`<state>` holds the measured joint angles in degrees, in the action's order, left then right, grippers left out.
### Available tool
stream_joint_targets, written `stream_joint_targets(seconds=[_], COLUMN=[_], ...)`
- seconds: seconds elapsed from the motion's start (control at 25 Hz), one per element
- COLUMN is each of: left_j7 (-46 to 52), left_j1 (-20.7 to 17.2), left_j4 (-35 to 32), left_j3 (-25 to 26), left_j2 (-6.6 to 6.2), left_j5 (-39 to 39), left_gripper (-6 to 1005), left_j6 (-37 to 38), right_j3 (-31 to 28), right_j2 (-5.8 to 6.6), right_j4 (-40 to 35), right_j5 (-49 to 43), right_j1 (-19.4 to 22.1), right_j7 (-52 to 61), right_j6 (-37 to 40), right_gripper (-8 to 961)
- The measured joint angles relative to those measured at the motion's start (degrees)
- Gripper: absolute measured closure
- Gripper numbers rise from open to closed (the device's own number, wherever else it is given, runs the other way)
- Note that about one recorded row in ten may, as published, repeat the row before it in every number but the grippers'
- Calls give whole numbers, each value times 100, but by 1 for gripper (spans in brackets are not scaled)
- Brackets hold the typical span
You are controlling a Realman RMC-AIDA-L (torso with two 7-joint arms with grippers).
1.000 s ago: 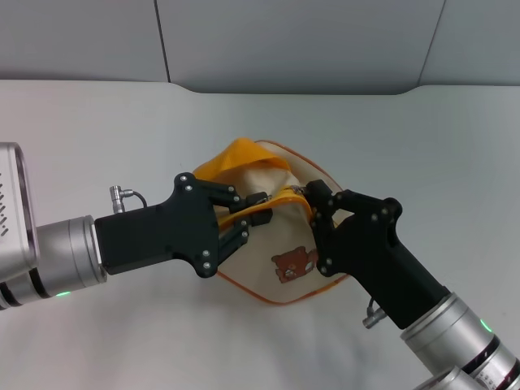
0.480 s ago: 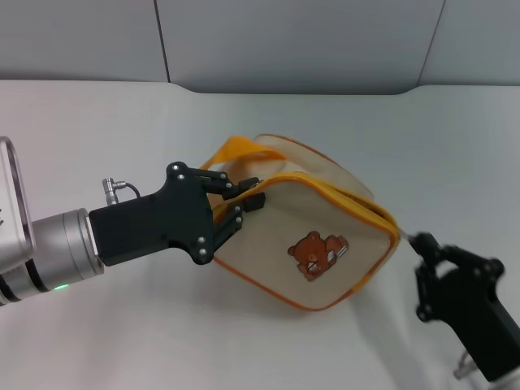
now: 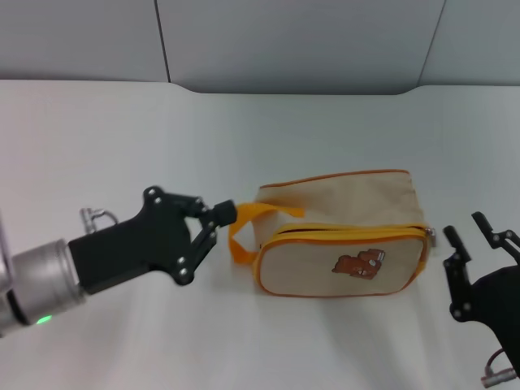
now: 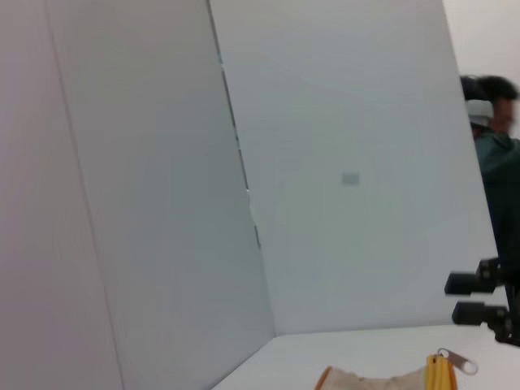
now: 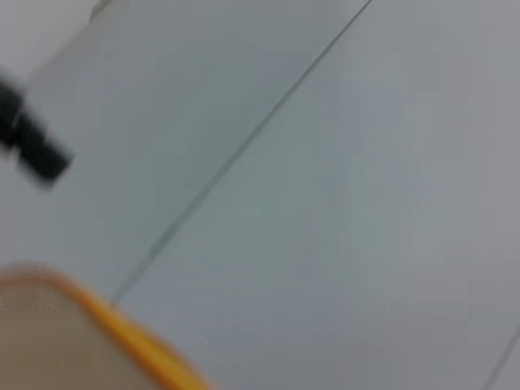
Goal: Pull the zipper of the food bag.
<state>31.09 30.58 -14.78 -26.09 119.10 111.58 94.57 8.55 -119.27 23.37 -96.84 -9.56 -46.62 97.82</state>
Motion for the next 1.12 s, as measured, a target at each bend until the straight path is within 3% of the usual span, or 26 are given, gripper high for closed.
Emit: stream_joint_targets(seconds=[0.12, 0.2, 0.32, 0.36, 0.4, 0.48, 0.56, 0.68, 0.76, 0.88, 1.12], left_j7=[30, 322, 509, 665, 665, 837, 1003, 1168, 1194, 1197, 1200], left_j1=[-262, -457, -519, -533, -533, -528, -531, -555, -559, -561, -602], left_j4=[1, -17, -50, -85, -85, -166, -320, -500, -542, -590, -609], left_j3=[-10, -15, -57, -187, -187, -302, -444, -741, -937, -1098, -1116], left_j2=[-19, -40, -46, -65, -65, -87, -90, -84, -84, -75, -70], left_j5=[-33, -36, -5, 81, 81, 163, 230, 276, 292, 313, 320], left_gripper=[985, 992, 975, 949, 924, 873, 820, 740, 687, 585, 338], left_j6=[261, 556, 605, 559, 559, 547, 602, 684, 709, 744, 797], right_j3=[218, 378, 861, 1292, 1292, 1735, 2069, 2529, 2718, 2785, 2753], right_j2=[31, 111, 466, 741, 741, 891, 785, 357, 168, 127, 150], right_j4=[13, 14, -67, -386, -386, -1138, -2174, -4172, -5071, -5665, -5553], right_j5=[-86, -103, -154, -262, -262, -467, -695, -1207, -1587, -1874, -1906], right_j1=[-83, -160, -420, -700, -700, -981, -1083, -1048, -1044, -1174, -1285], right_j7=[604, 1147, 2895, 4468, 4468, 6366, 7813, 9481, 10055, 10412, 10470], right_j6=[281, 458, 764, 894, 894, 976, 1017, 1108, 1212, 1331, 1347], right_gripper=[872, 789, 664, 596, 529, 417, 328, 214, 162, 110, 111])
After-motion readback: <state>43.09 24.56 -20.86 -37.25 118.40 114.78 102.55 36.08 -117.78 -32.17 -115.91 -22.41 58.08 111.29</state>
